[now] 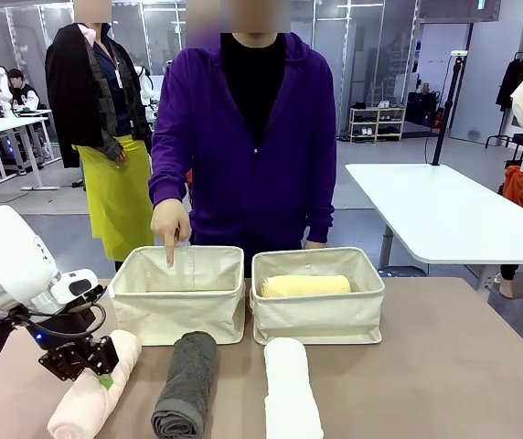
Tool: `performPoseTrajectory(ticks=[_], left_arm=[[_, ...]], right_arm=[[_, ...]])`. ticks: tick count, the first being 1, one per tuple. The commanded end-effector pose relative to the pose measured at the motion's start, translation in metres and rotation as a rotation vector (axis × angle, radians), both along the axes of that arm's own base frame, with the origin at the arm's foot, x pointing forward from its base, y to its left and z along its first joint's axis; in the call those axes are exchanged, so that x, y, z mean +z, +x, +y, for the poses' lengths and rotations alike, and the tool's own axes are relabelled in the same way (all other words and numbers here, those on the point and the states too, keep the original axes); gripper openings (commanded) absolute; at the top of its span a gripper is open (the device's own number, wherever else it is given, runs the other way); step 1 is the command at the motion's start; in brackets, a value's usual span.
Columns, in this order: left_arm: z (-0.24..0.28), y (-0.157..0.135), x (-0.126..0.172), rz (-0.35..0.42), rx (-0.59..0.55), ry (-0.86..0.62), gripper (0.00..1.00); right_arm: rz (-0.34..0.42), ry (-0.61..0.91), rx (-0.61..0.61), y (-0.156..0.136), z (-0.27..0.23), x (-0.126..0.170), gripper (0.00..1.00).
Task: Divide the towels into two baskets.
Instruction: Pick up one hotel-folded towel from the bottom of the table and place it in the Fabric basket indicated by the person.
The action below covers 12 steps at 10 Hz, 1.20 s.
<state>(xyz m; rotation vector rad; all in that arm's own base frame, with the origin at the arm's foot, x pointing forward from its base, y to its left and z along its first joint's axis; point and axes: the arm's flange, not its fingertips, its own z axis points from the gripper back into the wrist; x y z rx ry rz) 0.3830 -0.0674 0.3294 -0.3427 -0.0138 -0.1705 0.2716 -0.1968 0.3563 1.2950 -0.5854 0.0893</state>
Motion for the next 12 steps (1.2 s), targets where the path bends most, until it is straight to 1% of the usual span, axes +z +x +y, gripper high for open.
performPoseTrajectory(ticks=[1, 4, 5, 6, 7, 8, 10, 11, 12], left_arm=[[-0.001, 0.001, 0.0, -0.008, 0.002, 0.01, 0.07], [-0.001, 0.001, 0.0, -0.008, 0.002, 0.01, 0.07], [0.0, 0.0, 0.0, 0.0, 0.0, 0.0, 0.37], [-0.008, -0.004, 0.022, -0.063, -0.139, 0.023, 0.37], [-0.012, -0.007, 0.043, -0.077, -0.256, 0.057, 0.37], [-0.013, -0.01, 0.066, -0.1, -0.339, 0.063, 0.37], [-0.022, -0.014, 0.112, -0.17, -0.563, 0.124, 0.37], [-0.03, -0.014, 0.135, -0.249, -0.684, 0.164, 0.37], [-0.043, -0.014, 0.159, -0.348, -0.805, 0.184, 0.37]], right_arm=[[-0.017, 0.008, -0.008, -0.003, 0.002, 0.002, 1.0], [-0.017, 0.008, -0.008, -0.003, 0.002, 0.002, 1.0], [-0.017, 0.008, -0.008, -0.003, 0.002, 0.002, 1.0], [-0.017, 0.008, -0.008, -0.003, 0.002, 0.002, 1.0], [-0.017, 0.008, -0.008, -0.003, 0.002, 0.002, 1.0], [-0.017, 0.008, -0.008, -0.003, 0.002, 0.002, 1.0], [-0.017, 0.008, -0.008, -0.003, 0.002, 0.002, 1.0], [-0.017, 0.008, -0.008, -0.003, 0.002, 0.002, 1.0], [-0.017, 0.008, -0.008, -0.003, 0.002, 0.002, 1.0]])
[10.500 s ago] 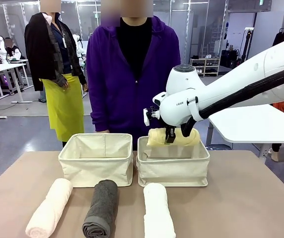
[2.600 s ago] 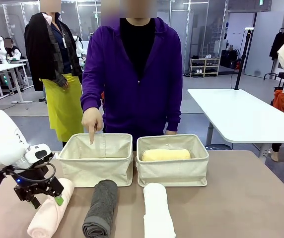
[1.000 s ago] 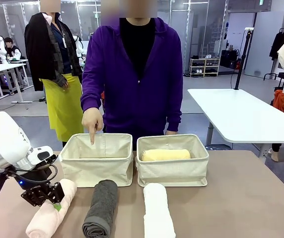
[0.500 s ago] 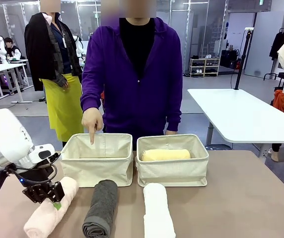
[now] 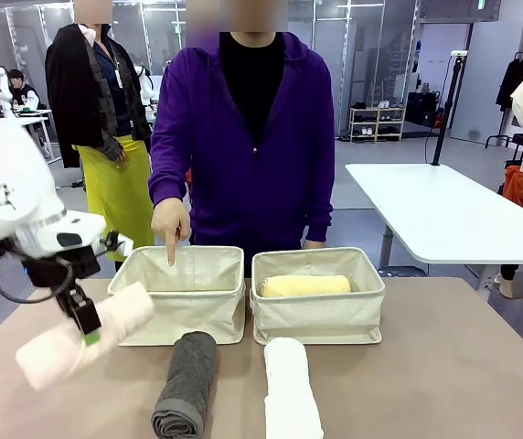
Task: Divide the towels into two baskets.
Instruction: Pick up one hotel-folded towel from the bottom of the table and place it in the Fabric basket indicated by the person.
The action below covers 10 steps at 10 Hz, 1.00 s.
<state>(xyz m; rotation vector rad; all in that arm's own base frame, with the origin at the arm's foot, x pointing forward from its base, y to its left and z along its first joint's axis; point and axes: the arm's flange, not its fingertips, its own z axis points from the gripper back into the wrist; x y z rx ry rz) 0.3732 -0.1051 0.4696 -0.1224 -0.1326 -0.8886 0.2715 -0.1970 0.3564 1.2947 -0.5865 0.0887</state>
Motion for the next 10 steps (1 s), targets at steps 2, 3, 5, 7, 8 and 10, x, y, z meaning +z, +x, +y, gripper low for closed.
performPoseTrajectory(ticks=[2, 3, 5, 7, 8, 10], left_arm=[[-0.033, 0.009, 0.059, -0.21, -0.366, 0.153, 0.37], [-0.049, 0.024, 0.073, -0.297, -0.465, 0.183, 0.37], [-0.077, 0.064, 0.072, -0.358, -0.597, 0.289, 0.37], [-0.078, 0.034, 0.081, -0.312, -0.559, 0.275, 0.37], [-0.078, 0.034, 0.081, -0.312, -0.559, 0.275, 0.37], [-0.078, 0.034, 0.081, -0.312, -0.559, 0.275, 0.37]], right_arm=[[-0.016, 0.008, -0.007, -0.003, 0.002, 0.002, 1.0], [-0.016, 0.008, -0.007, -0.003, 0.002, 0.002, 1.0], [-0.016, 0.008, -0.007, -0.003, 0.002, 0.002, 1.0], [-0.016, 0.008, -0.007, -0.003, 0.002, 0.002, 1.0], [-0.016, 0.008, -0.007, -0.003, 0.002, 0.002, 1.0], [-0.016, 0.008, -0.007, -0.003, 0.002, 0.002, 1.0]])
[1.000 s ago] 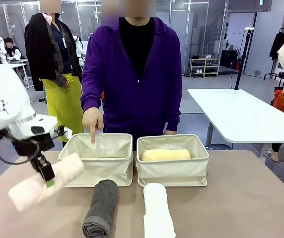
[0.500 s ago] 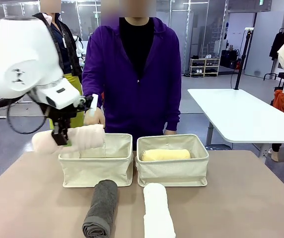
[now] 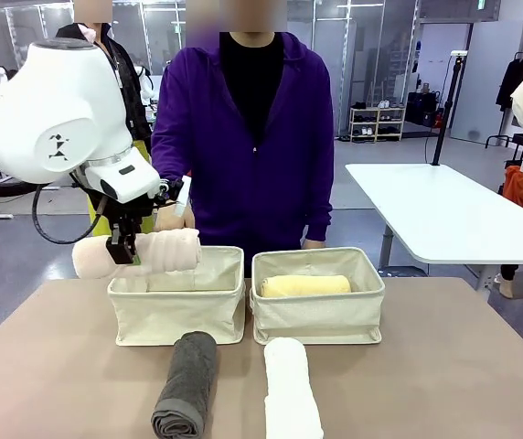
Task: Divide the towels into two baskets.
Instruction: Pick up one hotel-folded towel from the bottom of the table and place it in the Fabric basket indicated by the person.
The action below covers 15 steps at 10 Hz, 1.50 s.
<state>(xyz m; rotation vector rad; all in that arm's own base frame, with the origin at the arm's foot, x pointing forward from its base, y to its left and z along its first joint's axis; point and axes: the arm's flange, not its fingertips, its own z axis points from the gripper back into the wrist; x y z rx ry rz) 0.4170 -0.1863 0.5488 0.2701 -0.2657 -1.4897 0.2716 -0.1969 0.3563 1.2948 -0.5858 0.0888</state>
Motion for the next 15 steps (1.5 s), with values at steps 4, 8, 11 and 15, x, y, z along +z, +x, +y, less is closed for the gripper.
performPoseTrajectory(ticks=[4, 8, 11, 15], left_arm=[[-0.008, 0.048, -0.01, 0.034, -0.052, -0.021, 0.37], [-0.024, 0.138, -0.052, 0.052, -0.106, -0.073, 0.37], [-0.037, 0.177, -0.081, 0.037, -0.15, -0.004, 0.37], [-0.041, 0.202, -0.099, 0.026, -0.135, 0.034, 0.55]], right_arm=[[-0.017, 0.008, -0.007, -0.003, 0.002, 0.002, 1.0], [-0.017, 0.008, -0.007, -0.003, 0.002, 0.002, 1.0], [-0.017, 0.008, -0.007, -0.003, 0.002, 0.002, 1.0], [-0.017, 0.008, -0.007, -0.003, 0.002, 0.002, 1.0]])
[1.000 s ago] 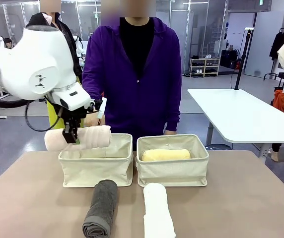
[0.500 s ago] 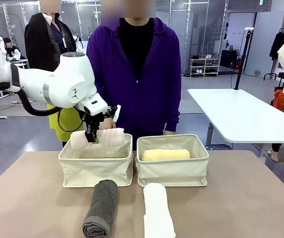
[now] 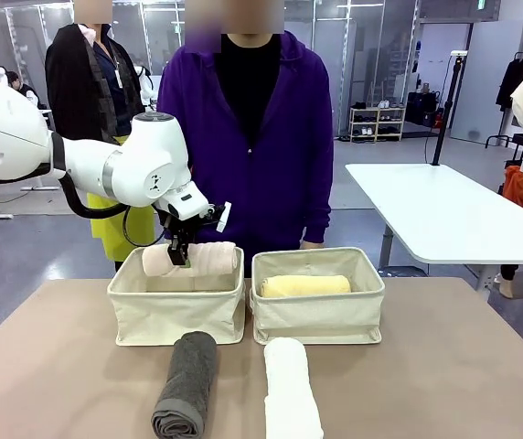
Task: Divide the towels into two baskets.
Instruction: Pick up one hotel-folded towel from the bottom of the table and place it in the Fabric basket indicated by the person.
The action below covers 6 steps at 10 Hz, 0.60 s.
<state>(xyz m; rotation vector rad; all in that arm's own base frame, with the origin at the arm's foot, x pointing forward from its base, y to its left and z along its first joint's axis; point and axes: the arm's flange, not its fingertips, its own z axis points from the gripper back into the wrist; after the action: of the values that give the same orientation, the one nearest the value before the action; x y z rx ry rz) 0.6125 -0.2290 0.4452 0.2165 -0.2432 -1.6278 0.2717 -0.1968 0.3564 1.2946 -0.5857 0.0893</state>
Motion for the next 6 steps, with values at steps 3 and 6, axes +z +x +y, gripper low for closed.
performPoseTrajectory(ticks=[3, 6], left_arm=[[-0.0022, 0.0108, -0.0042, -0.017, 0.005, 0.051, 1.0], [-0.002, 0.0043, 0.0014, -0.017, 0.005, 0.032, 1.0]], right_arm=[[-0.017, 0.008, -0.007, -0.0032, 0.0017, 0.0018, 1.0], [-0.017, 0.008, -0.007, -0.0032, 0.0017, 0.0018, 1.0]])
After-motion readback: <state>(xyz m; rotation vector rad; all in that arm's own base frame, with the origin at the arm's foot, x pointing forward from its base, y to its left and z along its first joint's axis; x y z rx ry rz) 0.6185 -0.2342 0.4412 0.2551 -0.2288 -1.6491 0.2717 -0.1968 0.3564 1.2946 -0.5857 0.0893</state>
